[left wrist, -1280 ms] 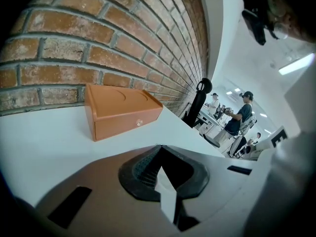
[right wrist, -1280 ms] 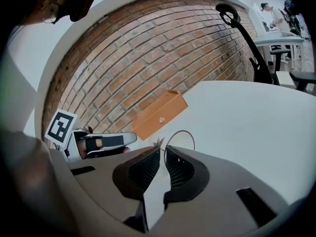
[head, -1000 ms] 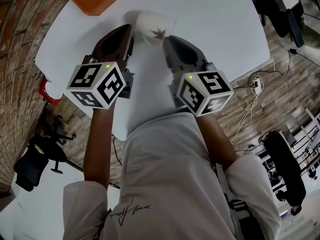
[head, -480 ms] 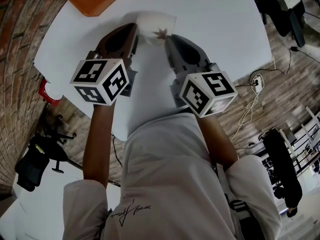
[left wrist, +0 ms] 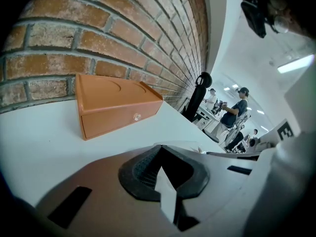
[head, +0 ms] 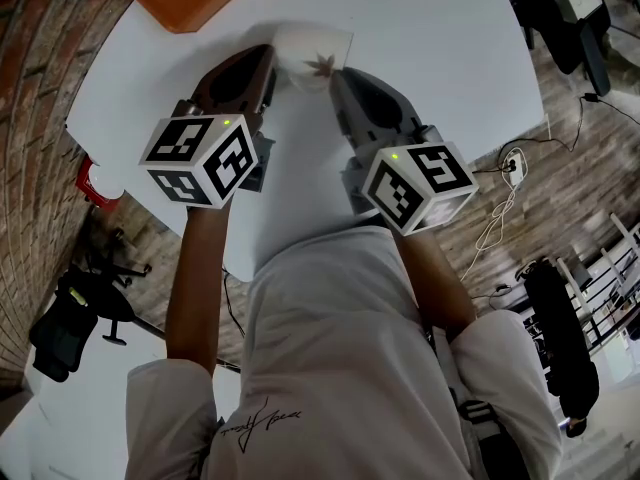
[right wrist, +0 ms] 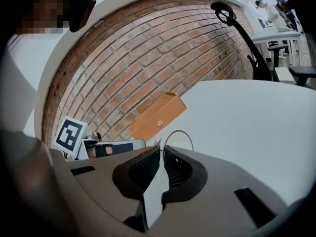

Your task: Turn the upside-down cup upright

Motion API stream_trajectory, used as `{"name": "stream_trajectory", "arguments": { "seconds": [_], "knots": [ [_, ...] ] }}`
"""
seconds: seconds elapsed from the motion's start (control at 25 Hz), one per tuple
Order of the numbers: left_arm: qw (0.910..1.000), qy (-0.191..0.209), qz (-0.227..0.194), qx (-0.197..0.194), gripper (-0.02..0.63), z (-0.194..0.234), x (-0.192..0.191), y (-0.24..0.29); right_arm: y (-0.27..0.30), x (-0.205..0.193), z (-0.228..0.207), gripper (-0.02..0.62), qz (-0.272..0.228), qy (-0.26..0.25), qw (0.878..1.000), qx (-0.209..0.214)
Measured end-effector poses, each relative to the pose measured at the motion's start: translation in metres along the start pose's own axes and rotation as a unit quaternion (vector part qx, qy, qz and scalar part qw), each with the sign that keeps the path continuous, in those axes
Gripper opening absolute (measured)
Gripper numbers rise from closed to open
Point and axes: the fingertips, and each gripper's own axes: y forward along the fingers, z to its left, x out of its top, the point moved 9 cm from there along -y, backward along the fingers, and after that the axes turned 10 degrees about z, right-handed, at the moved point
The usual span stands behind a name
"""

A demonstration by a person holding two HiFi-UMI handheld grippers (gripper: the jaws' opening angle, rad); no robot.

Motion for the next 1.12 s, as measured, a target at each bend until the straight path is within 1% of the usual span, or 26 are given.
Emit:
{"name": "stream_trajectory", "arguments": {
  "seconds": [0.64, 1.12],
  "knots": [
    [1.0, -0.009, 0.0, 0.001, 0.008, 0.0017, -0.0026, 0.0041, -0.0002, 0.0025, -0.0003, 0.023, 0.003, -0.017, 1.0, 0.001],
    [0.9998, -0.019, -0.008, -0.001, 0.008, 0.0028, -0.0041, 0.0053, -0.0012, 0.006, 0.0008, 0.023, 0.003, -0.026, 1.0, 0.004]
  ]
}}
